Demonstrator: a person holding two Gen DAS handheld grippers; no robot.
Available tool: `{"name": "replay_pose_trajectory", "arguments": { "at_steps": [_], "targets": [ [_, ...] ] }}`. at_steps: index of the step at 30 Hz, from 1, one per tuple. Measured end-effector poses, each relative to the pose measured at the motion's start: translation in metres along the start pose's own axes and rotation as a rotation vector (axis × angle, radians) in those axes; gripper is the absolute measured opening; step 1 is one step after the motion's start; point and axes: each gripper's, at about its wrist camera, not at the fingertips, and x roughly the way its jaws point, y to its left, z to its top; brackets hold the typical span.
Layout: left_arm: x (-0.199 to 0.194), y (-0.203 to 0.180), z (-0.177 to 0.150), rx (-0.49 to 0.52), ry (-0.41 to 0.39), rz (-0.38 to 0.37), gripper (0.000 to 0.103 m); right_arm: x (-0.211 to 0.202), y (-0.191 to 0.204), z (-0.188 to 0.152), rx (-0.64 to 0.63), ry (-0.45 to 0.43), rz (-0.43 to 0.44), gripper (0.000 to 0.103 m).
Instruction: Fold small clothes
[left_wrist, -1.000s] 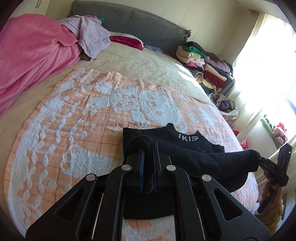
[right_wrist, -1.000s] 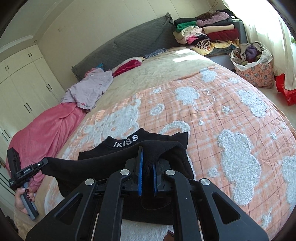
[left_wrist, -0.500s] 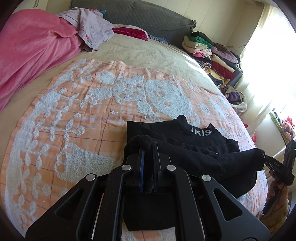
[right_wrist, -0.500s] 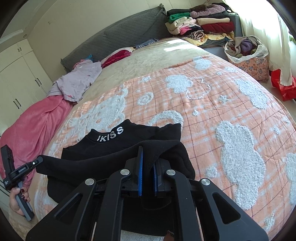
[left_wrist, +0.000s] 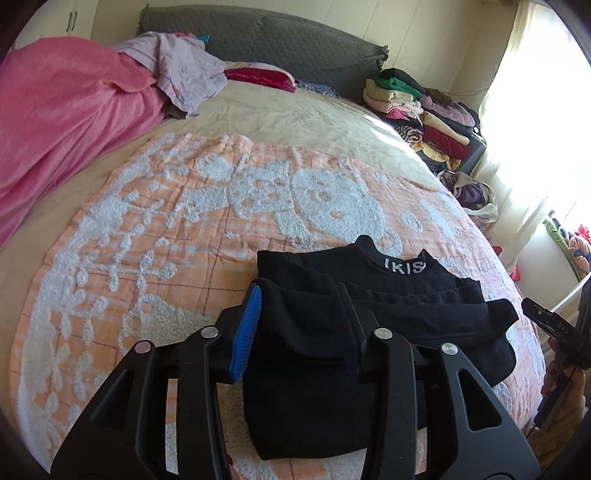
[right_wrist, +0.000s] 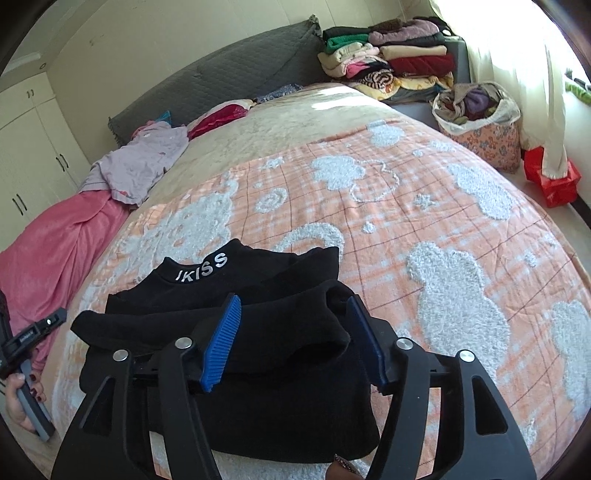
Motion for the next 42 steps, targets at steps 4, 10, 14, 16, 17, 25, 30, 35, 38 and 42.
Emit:
{"name": "replay_pose_trajectory", "arguments": {
  "at_steps": [4,10,14,16,17,25,30,35,38,42],
  "targets": [
    [-0.011,-0.006,0.0,0.023,-0.022,0.003,0.046,-0.013,0.015,-0.005,-0.069,-0.041,-0.011,0.064],
    [-0.03,-0.02,-0.009,0.069,-0.051,-0.001,0.036,-0.02,0.038,-0.02,-0.178,-0.023,0.042,0.057],
    [-0.029,-0.032,-0.024,0.112,-0.011,-0.029,0.011,-0.017,0.052,-0.034,-0.24,0.019,0.062,0.037],
    [-0.022,-0.039,-0.035,0.145,0.028,-0.039,0.01,-0.013,0.058,-0.042,-0.273,0.044,0.06,0.033],
    [-0.017,-0.042,-0.04,0.158,0.045,-0.038,0.01,-0.01,0.061,-0.046,-0.283,0.055,0.058,0.032],
    [0.035,-0.047,-0.07,0.233,0.16,0.037,0.01,0.032,0.054,-0.066,-0.334,0.188,-0.119,0.032],
    [0.057,-0.047,-0.058,0.252,0.157,0.074,0.01,0.052,0.051,-0.059,-0.328,0.184,-0.114,0.032],
    [0.073,-0.047,-0.037,0.248,0.15,0.081,0.01,0.069,0.054,-0.039,-0.324,0.17,-0.116,0.032],
    [0.077,-0.046,-0.021,0.234,0.13,0.082,0.012,0.073,0.054,-0.023,-0.314,0.146,-0.109,0.032],
    [0.078,-0.04,0.003,0.192,0.099,0.083,0.013,0.073,0.048,0.001,-0.286,0.099,-0.094,0.033]
  ]
}}
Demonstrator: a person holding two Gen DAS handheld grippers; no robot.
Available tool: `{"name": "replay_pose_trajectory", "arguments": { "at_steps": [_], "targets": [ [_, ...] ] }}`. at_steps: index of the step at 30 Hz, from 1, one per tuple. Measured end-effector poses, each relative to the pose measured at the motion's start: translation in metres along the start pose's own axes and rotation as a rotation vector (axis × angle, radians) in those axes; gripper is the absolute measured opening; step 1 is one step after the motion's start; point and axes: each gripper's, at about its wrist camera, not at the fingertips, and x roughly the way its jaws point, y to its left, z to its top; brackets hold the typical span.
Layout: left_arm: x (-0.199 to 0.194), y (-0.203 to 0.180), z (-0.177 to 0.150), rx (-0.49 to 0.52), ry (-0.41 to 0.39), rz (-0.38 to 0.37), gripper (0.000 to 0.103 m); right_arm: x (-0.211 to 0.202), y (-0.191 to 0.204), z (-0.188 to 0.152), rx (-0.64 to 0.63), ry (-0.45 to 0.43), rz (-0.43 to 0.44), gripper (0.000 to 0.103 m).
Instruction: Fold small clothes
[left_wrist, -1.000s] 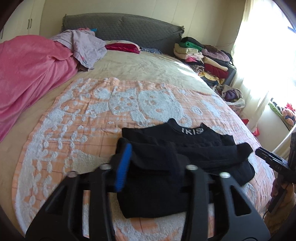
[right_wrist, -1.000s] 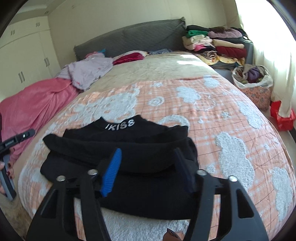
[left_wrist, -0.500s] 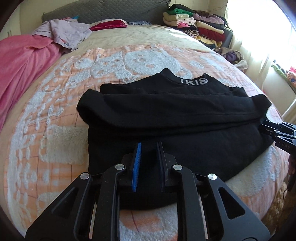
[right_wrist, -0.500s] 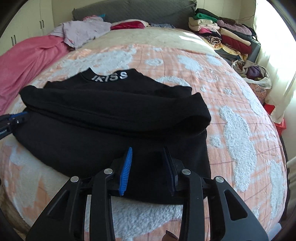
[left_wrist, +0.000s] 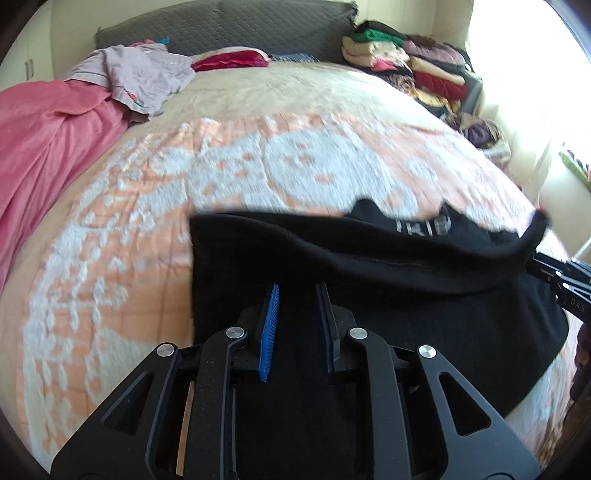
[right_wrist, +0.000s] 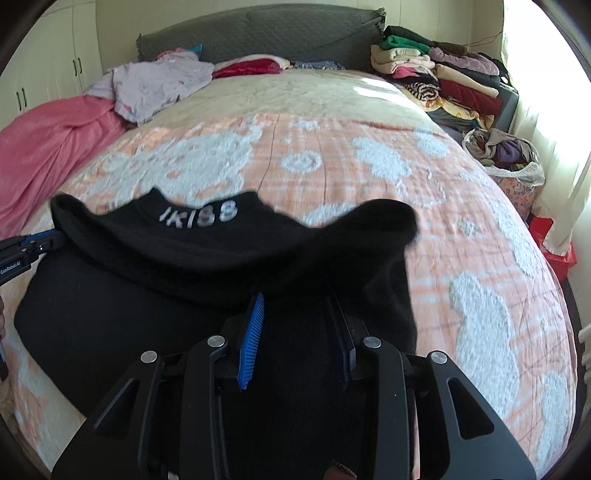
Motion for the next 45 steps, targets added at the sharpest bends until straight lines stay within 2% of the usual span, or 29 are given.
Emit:
{"name": "replay_pose_trajectory", "arguments": {
  "at_steps": [3,7,13,17,21,22,23,24,25,29,33,38,41,45],
  "targets": [
    [-0.009,0.014,0.011,-0.046,-0.035,0.003,0.02,-0.006,-0.016,0.014,0.049,-0.037,-0.003,0.033],
    [-0.017,0.038,0.012,-0.108,-0.051,0.009,0.022,-0.017,-0.037,0.017,0.086,-0.073,-0.018,0.047],
    [-0.004,0.068,-0.004,-0.199,0.003,-0.017,0.023,0.0,-0.06,0.003,0.155,-0.009,-0.033,0.05],
    [0.006,0.071,-0.01,-0.238,0.028,-0.079,0.023,0.015,-0.068,-0.005,0.217,0.029,0.0,0.05],
    [0.016,0.067,-0.012,-0.237,0.046,-0.088,0.023,0.027,-0.07,-0.009,0.247,0.053,0.023,0.049],
    [0.018,0.067,-0.012,-0.237,0.048,-0.09,0.023,0.029,-0.071,-0.01,0.251,0.059,0.037,0.046],
    [0.019,0.067,-0.013,-0.234,0.047,-0.089,0.02,0.031,-0.07,-0.01,0.253,0.063,0.052,0.034],
    [0.019,0.065,-0.013,-0.225,0.043,-0.084,0.009,0.032,-0.07,-0.012,0.257,0.064,0.072,0.03],
    [0.02,0.063,-0.014,-0.219,0.04,-0.081,0.006,0.031,-0.069,-0.012,0.257,0.058,0.079,0.025],
    [0.013,0.061,-0.011,-0.198,0.015,-0.076,0.002,0.02,-0.066,-0.011,0.237,0.018,0.078,0.009],
    [-0.006,0.055,-0.001,-0.162,-0.053,-0.073,0.001,0.002,-0.062,-0.004,0.191,-0.044,0.065,0.008],
    [-0.008,0.051,0.013,-0.133,-0.086,-0.038,0.0,-0.006,-0.068,0.001,0.205,-0.083,0.053,0.008],
    [0.005,0.052,0.014,-0.131,-0.065,-0.003,0.0,0.003,-0.076,-0.006,0.235,-0.058,0.018,0.007],
    [0.027,0.054,0.002,-0.127,0.001,0.042,0.0,0.02,-0.082,-0.019,0.265,0.006,0.0,0.007]
  ]
}}
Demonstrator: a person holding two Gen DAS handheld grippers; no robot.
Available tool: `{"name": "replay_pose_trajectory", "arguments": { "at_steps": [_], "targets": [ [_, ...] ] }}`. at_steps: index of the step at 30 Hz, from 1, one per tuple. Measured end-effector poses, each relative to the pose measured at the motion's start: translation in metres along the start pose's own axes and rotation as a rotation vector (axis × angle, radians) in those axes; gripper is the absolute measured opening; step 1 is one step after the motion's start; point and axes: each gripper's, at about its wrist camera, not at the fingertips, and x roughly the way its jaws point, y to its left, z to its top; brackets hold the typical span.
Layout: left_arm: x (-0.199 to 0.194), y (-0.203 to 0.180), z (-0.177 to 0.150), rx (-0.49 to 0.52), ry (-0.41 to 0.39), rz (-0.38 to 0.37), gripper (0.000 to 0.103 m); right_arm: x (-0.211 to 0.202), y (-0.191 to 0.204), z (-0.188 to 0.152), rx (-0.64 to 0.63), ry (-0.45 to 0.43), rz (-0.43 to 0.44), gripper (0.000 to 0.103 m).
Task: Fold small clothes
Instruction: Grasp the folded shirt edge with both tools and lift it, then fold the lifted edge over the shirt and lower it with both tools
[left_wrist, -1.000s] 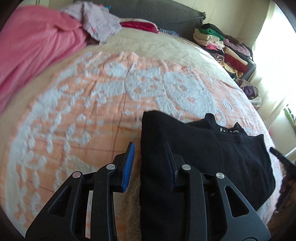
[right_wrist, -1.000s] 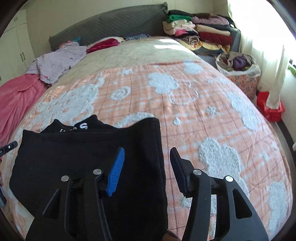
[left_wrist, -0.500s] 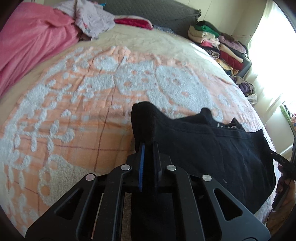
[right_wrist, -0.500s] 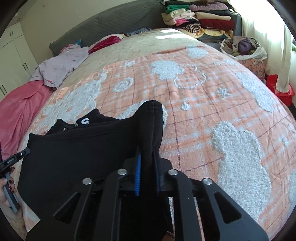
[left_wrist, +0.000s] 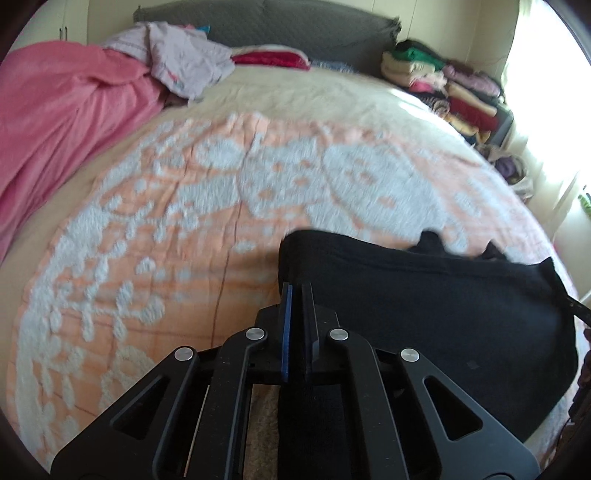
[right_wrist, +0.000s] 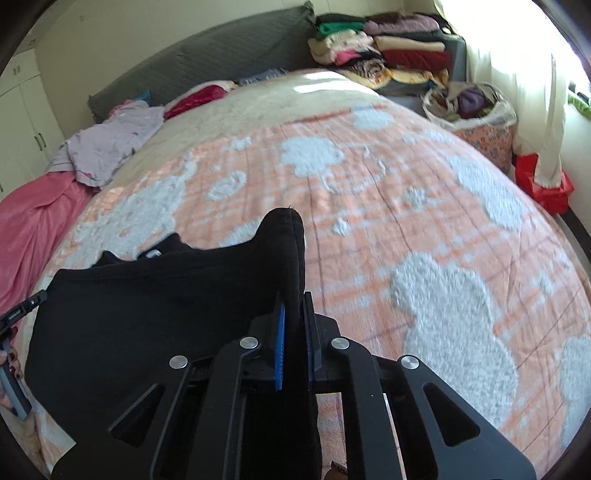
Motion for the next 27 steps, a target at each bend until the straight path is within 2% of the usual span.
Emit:
{"name": "replay_pose_trajectory", "arguments": {
  "at_steps": [6,8,10,13,21,27],
  "targets": [
    [0.0,-0.001,-0.009,0.02,0.006,0.021,0.003,0.004,0.003,-0.01,-0.021,0.015,-0.068,0.014],
    [-0.003,-0.003,-0.01,0.026,0.005,0.024,0.003,0.001,0.003,-0.012,-0.026,0.011,-0.088,0.022],
    [-0.009,-0.005,-0.012,0.036,0.001,0.024,0.003,-0.004,0.004,-0.014,-0.03,0.006,-0.093,0.023],
    [-0.018,-0.009,-0.015,0.041,-0.007,0.019,0.004,-0.015,0.007,-0.018,-0.051,-0.011,-0.1,0.033],
    [-0.045,-0.024,-0.021,0.068,-0.038,-0.002,0.021,-0.051,0.04,-0.035,-0.146,-0.072,-0.047,0.044],
    [-0.057,-0.038,-0.031,0.099,-0.032,-0.027,0.03,-0.065,0.068,-0.049,-0.215,-0.056,0.009,0.052]
  ]
}}
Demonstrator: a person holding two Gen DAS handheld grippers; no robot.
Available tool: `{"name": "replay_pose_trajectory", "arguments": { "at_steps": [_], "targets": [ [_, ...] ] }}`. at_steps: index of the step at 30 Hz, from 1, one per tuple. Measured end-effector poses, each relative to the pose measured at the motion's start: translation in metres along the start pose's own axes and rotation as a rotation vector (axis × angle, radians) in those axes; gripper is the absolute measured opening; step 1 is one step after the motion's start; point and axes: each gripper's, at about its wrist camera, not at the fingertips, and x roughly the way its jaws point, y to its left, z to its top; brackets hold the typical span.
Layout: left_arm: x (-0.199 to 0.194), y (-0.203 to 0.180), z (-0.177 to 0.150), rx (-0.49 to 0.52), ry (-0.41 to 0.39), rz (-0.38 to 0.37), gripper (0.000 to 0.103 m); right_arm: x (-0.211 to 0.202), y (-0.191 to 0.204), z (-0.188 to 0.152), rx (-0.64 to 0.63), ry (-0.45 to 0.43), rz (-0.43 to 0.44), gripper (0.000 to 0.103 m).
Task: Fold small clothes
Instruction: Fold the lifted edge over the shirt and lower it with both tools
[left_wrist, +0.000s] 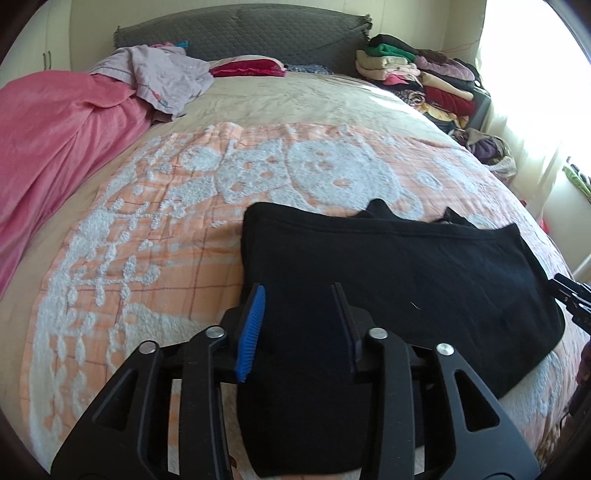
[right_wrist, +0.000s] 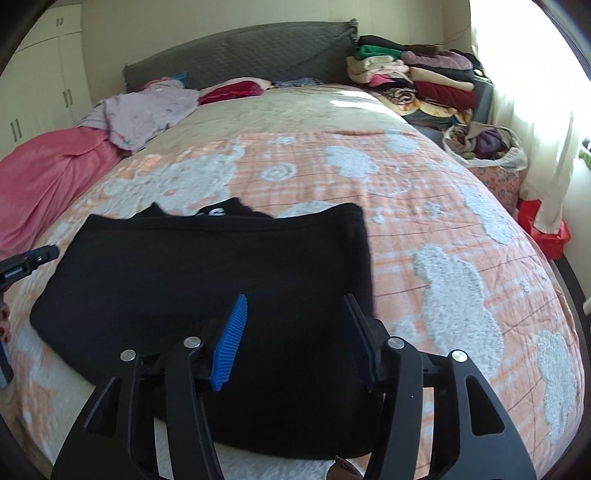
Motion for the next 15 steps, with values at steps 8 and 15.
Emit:
{"name": "replay_pose_trajectory", "arguments": {
  "at_steps": [8,15],
  "targets": [
    [-0.003,-0.013,-0.021,0.031,0.057,-0.023,0.035,-0.008,0.018,-0.011,-0.032,0.021,0.032,0.053],
    [-0.002,-0.015,-0.051,0.015,0.097,-0.029,0.037,0.01,0.008,-0.041,0.001,0.11,0.012,0.054]
  ]
}}
